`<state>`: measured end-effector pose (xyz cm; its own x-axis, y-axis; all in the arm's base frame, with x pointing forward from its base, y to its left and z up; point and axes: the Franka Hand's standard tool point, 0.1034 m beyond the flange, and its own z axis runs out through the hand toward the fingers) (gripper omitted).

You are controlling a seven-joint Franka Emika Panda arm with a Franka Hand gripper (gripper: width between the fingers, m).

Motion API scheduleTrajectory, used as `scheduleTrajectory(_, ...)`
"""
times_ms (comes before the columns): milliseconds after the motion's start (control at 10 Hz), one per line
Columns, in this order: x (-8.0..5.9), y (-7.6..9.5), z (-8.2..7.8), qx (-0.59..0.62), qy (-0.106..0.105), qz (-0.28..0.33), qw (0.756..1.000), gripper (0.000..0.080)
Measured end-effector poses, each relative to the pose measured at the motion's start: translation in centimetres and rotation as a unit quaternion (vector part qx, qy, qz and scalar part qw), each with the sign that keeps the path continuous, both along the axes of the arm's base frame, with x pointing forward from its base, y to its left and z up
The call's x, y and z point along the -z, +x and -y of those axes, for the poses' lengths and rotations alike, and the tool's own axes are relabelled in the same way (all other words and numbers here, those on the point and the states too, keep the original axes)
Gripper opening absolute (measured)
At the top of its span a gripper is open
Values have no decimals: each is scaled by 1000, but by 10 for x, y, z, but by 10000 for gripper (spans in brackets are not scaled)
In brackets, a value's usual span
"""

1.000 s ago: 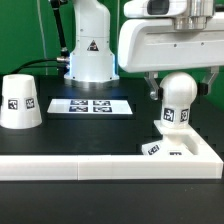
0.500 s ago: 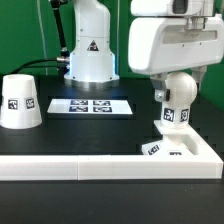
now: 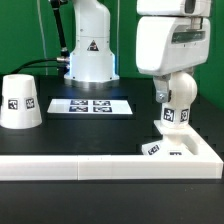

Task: Assemble lamp

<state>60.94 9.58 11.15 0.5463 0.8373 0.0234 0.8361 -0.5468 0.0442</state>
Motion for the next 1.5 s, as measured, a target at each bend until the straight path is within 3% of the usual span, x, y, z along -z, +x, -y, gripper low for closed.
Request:
scheduleTrajectory(300,-1,0,-3,-129,-22,-1,991,699)
scheduleTrajectory(800,1,0,-6,-314,-59,-7,947,699)
scheduleTrajectory(1000,1,0,-6,-305,-59,-6,951,679)
scheduleTrajectory(1100,1,1,-5,-304,-59,-7,951,575)
scheduleTrajectory(1500,1,1,-2,-288,-59,-6,956,577)
